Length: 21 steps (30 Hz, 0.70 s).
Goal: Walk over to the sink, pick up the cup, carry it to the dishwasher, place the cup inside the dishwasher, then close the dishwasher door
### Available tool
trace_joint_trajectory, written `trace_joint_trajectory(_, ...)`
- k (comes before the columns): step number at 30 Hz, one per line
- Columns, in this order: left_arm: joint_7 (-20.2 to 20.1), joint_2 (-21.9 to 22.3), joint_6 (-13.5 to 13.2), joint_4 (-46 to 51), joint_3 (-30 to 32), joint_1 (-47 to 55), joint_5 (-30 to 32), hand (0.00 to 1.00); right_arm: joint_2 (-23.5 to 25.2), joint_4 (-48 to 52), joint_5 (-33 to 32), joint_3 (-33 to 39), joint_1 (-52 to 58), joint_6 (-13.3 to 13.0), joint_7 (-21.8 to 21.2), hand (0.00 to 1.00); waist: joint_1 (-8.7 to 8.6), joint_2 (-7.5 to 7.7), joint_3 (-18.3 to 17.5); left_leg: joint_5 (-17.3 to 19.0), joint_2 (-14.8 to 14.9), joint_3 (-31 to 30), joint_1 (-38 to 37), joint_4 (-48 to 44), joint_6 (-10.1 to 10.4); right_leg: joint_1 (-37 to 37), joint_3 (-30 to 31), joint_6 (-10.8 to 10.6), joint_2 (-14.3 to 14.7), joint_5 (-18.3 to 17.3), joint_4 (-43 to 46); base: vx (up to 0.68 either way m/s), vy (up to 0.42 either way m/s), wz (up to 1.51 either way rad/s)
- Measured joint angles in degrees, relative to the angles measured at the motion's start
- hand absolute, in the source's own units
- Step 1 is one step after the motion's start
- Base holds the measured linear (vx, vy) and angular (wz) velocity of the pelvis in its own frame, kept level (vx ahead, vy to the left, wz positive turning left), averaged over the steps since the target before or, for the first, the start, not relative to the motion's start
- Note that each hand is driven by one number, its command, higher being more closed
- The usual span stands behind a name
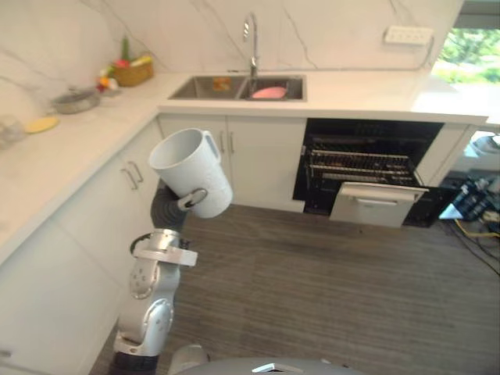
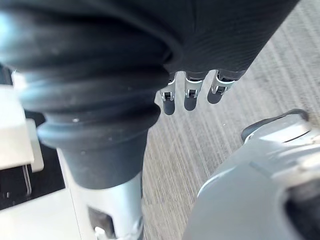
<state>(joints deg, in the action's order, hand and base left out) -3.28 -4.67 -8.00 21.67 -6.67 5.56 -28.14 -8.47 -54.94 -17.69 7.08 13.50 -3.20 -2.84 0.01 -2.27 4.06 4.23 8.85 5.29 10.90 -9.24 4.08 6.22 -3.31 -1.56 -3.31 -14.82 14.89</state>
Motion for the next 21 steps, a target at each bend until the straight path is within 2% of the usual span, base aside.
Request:
trace_joint_trajectory(1, 0.04, -0.11, -0.37, -0.66, 0.33, 0.42, 0.3, 1.0, -0.89, -0.08, 4.24, -0.13, -0.29, 0.44, 0.96, 0.0, 0.49, -0.01, -0.06, -5.25, -0.22, -0.41, 0.83, 0.04, 1.9, 0.85, 1.44, -1.75, -0.14, -0.53, -0.72, 0.41, 0.242, -0.43)
trace_joint_trajectory(2, 0.03, -0.45, -0.59, -1.17, 0.73, 0.82, 0.31, 1.0, -0.77, -0.11, 6.78, -0.17, -0.33, 0.8, 1.57, 0.0, 0.88, 0.35, -0.33, -8.52, -0.57, 0.25, -0.04, 0.03, 1.49, 1.67, 2.38, -2.69, -0.17, -0.78, -1.4, 0.55, 0.276, -0.48)
trace_joint_trajectory(3, -0.11, -1.72, -0.88, -2.59, 2.38, 0.89, 0.29, 1.0, 0.55, -0.53, 11.86, -0.29, -0.82, 1.38, 2.89, 0.0, 0.75, 2.32, -0.64, -8.46, -2.1, 1.1, -0.55, -2.23, 0.53, 3.79, 3.62, -3.26, -2.43, -0.61, -2.63, 0.56, 0.243, -0.26)
trace_joint_trajectory(4, -0.12, -2.68, -0.87, -3.45, 3.79, 0.87, 0.2, 1.0, 1.01, -0.54, 15.33, -1.1, -0.98, 1.86, 3.27, 0.0, -0.02, 3.31, -0.77, -5.33, -2.35, 1.51, 0.3, -6.76, -0.13, 4.66, 4.21, -3.73, -3.45, 1.61, -2.95, 0.63, 0.301, -0.15)
trace_joint_trajectory(6, -0.65, -3.85, -0.88, -4.45, 4.9, 0.84, -0.4, 1.0, 0.83, -0.5, 19.22, -2.61, -1.01, 2.03, 3.78, 0.0, 0.0, 3.81, -1.08, -2.07, -2.71, 2.46, -0.73, -9.9, -0.66, 4.68, 4.78, -3.73, -4.2, 4.65, 0.18, 0.49, 0.296, -0.14)
trace_joint_trajectory(8, -1.38, -4.69, -0.86, -4.59, 4.72, 0.01, -0.58, 1.0, 0.81, 0.06, 19.97, -3.68, -0.76, 2.14, 4.44, 0.0, -0.09, 4.59, -1.64, 0.84, -5.19, 3.79, -5.23, -7.04, -2.62, 0.76, 4.82, -4.95, -6.31, 6.32, 12.44, 0.37, 0.237, -0.04)
trace_joint_trajectory(9, -1.9, -4.92, -0.85, -4.59, 4.56, -0.62, -0.57, 1.0, 1.13, 0.25, 18.98, -3.84, -0.85, 2.18, 4.42, 0.0, -0.33, 5.61, -1.67, 1.3, -7.09, 4.07, -7.25, -6.0, -3.32, -2.27, 5.21, -6.87, -8.13, 8.05, 20.33, 0.41, 0.257, 0.13)
trace_joint_trajectory(10, -2.59, -5.27, -0.84, -4.6, 3.99, -1.33, -0.47, 1.0, 1.34, 0.65, 16.7, -4.19, -0.84, 2.35, 4.37, 0.0, -0.73, 6.01, -1.39, 2.62, -9.41, 4.11, -9.73, -5.18, -4.86, -7.17, 5.12, -7.92, -10.8, 13.68, 30.84, 0.32, 0.195, 0.17)
trace_joint_trajectory(11, -2.67, -5.5, -0.85, -4.63, 3.54, -1.64, -0.39, 1.0, 1.27, 1.07, 15.56, -4.46, -0.77, 2.5, 4.16, 0.0, -1.14, 6.11, -1.33, 3.73, -10.12, 4.03, -11.01, -4.65, -5.75, -9.04, 4.54, -6.36, -12.02, 17.68, 35.23, 0.3, 0.164, 0.06)
trace_joint_trajectory(12, -2.66, -5.48, -0.9, -4.64, 3.12, -1.74, -0.24, 1.0, 1.14, 1.98, 14.15, -5.24, -0.77, 3.54, 2.99, 0.0, -1.28, 5.89, -1.06, 5.4, -10.45, 4.56, -14.12, -4.21, -6.5, -12.55, 2.61, -2.59, -14.17, 16.81, 43.3, 0.24, 0.133, -0.17)
trace_joint_trajectory(13, -2.33, -5.47, -0.9, -4.66, 3.1, -1.66, -0.08, 1.0, 0.88, 2.22, 13.1, -5.88, -0.71, 4.24, 1.92, 0.0, -1.26, 5.51, -1.0, 5.81, -10.1, 5.5, -16.42, -3.25, -5.93, -14.97, -0.46, 0.48, -15.17, 13.03, 46.49, 0.29, 0.125, -0.47)
trace_joint_trajectory(14, -1.49, -5.51, -0.9, -4.64, 3.21, -2.2, 0.77, 1.0, 0.03, 2.19, 10.15, -6.91, -0.8, 5.43, -0.61, 0.0, -1.41, 4.96, -0.99, 6.27, -9.15, 6.99, -20.16, -0.9, -5.24, -17.88, -6.46, 0.95, -15.51, 7.48, 44.39, 0.22, 0.075, -0.52)
trace_joint_trajectory(15, -0.94, -5.5, -0.9, -4.64, 3.28, -2.44, 1.3, 1.0, -0.01, 1.99, 8.53, -6.9, -0.84, 5.94, -1.52, 0.0, -1.41, 4.72, -0.97, 6.39, -8.55, 7.6, -21.21, -0.18, -4.78, -18.52, -8.72, 0.61, -14.89, 5.89, 41.19, 0.26, 0.016, -0.53)
trace_joint_trajectory(16, -0.36, -5.5, -0.84, -4.58, 3.52, -2.48, 1.49, 1.0, -0.21, 1.53, 5.37, -6.71, -0.88, 6.88, -2.9, 0.0, -1.48, 4.06, -0.9, 6.8, -7.13, 8.73, -22.53, 0.46, -3.97, -18.53, -11.43, -0.12, -12.66, 4.82, 34.23, 0.27, -0.018, -0.49)
trace_joint_trajectory(17, 0.16, -5.61, -0.74, -4.1, 4.32, -2.3, 1.53, 1.0, -0.52, 0.62, 2.0, -6.67, -0.6, 7.5, -4.84, 0.0, -1.61, 3.79, -0.88, 7.47, -6.09, 10.01, -23.6, 0.22, -2.85, -17.99, -13.47, -0.34, -9.21, 8.41, 22.44, 0.28, -0.036, -0.51)
trace_joint_trajectory(18, 0.25, -6.04, -0.68, -3.46, 4.9, -2.26, 1.54, 1.0, -0.35, 0.12, 0.98, -6.68, -0.35, 7.4, -5.67, 0.0, -1.54, 4.71, -0.63, 7.7, -6.6, 10.29, -24.01, 0.05, -2.48, -17.94, -14.26, 1.04, -8.28, 13.92, 17.34, 0.3, -0.079, -0.62)
trace_joint_trajectory(19, 0.1, -5.78, -0.67, -1.99, 6.77, -1.5, 1.56, 1.0, 0.43, -0.27, 0.64, -6.11, -0.15, 6.98, -6.64, 0.0, -1.54, 5.55, -0.11, 8.29, -7.47, 10.29, -24.53, -0.57, -1.55, -17.21, -15.48, 3.1, -7.93, 15.6, 13.66, 0.29, -0.113, -0.75)
trace_joint_trajectory(20, 0.11, -4.8, -0.68, -1.29, 7.76, -0.47, 1.55, 1.0, -0.09, -0.2, 3.16, -5.93, -0.13, 5.65, -6.63, 0.0, -1.5, 4.59, 0.05, 8.13, -5.91, 10.33, -24.43, -1.57, -1.25, -14.66, -14.7, 3.12, -5.53, 15.85, 7.85, 0.27, -0.117, -0.76)
trace_joint_trajectory(21, 0.11, -4.5, -0.69, -1.01, 7.81, -0.14, 1.54, 1.0, -0.48, -0.21, 4.7, -6.0, -0.1, 4.95, -6.6, 0.0, -1.5, 3.89, 0.17, 8.15, -5.48, 10.36, -24.05, -2.11, -1.22, -13.34, -14.55, 2.91, -4.31, 16.38, 4.25, 0.22, -0.095, -0.75)
